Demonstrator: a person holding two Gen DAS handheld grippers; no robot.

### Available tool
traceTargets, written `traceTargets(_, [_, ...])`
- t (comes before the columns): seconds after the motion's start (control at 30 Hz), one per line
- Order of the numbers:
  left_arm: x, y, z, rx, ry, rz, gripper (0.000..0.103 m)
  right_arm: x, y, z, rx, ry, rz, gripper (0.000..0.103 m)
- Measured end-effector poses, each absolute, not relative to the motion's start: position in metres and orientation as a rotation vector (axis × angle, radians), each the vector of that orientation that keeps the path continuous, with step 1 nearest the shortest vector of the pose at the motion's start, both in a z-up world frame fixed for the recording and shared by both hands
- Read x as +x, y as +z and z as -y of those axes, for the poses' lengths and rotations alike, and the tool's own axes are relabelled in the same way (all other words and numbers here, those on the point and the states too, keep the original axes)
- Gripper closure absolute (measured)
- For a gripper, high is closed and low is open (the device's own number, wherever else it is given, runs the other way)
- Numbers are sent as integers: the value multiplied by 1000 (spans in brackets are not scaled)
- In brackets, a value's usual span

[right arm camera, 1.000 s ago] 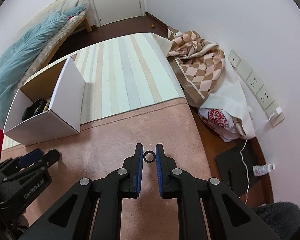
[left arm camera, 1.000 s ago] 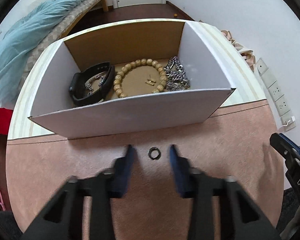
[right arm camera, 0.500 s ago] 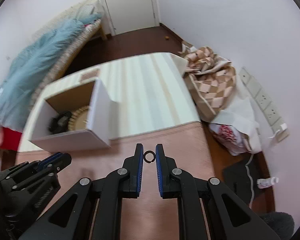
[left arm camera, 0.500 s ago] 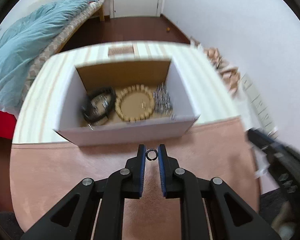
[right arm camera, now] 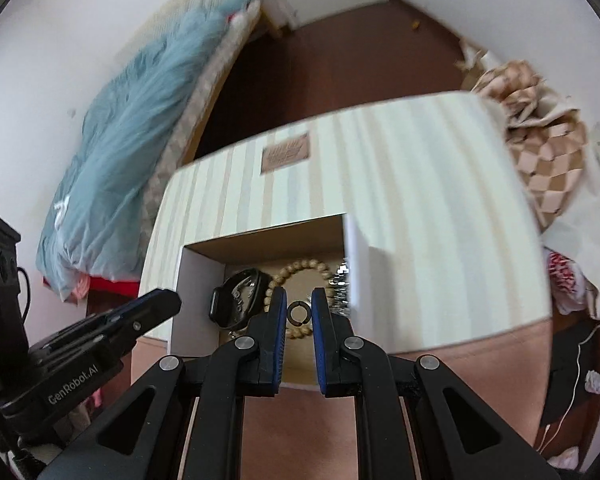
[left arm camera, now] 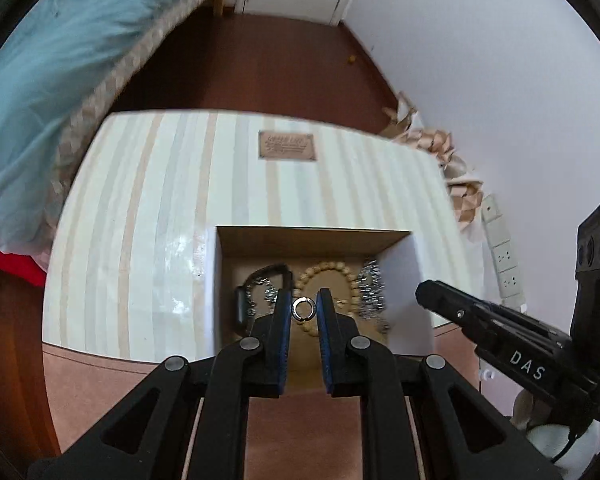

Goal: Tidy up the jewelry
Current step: 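Open the right tool to drop the black ring into the box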

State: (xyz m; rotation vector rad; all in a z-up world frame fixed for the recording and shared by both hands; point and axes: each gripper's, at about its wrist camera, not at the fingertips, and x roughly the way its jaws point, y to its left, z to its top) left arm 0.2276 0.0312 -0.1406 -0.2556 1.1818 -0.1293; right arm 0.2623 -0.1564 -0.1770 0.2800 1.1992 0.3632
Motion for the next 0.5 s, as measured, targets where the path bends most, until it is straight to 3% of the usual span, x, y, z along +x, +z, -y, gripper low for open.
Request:
traceTargets(0.23, [250, -145, -51, -282, -69, -1254, 91, 290, -193, 129, 194, 394, -1311, 89])
traceTargets(0.27, [251, -141, -53, -273, -56, -1251, 87, 292, -194, 127, 188, 395, -1325, 89])
traceTargets(0.33, [251, -135, -54, -244, -38, -1230, 66, 294, -195, 125, 183, 391, -1334, 89])
traceTargets(0.37, [250, -132, -56, -234, -26, -1215, 44, 295, -195, 125, 178, 389, -1336, 89])
traceTargets(0.4, [249, -129, -58, -234, -14, -1201, 33, 295, -194, 125, 178, 386, -1339, 89])
traceTargets(0.5, [244, -123, -65, -225, 19, -1175, 32, 293, -190, 130, 195, 378, -1335, 83])
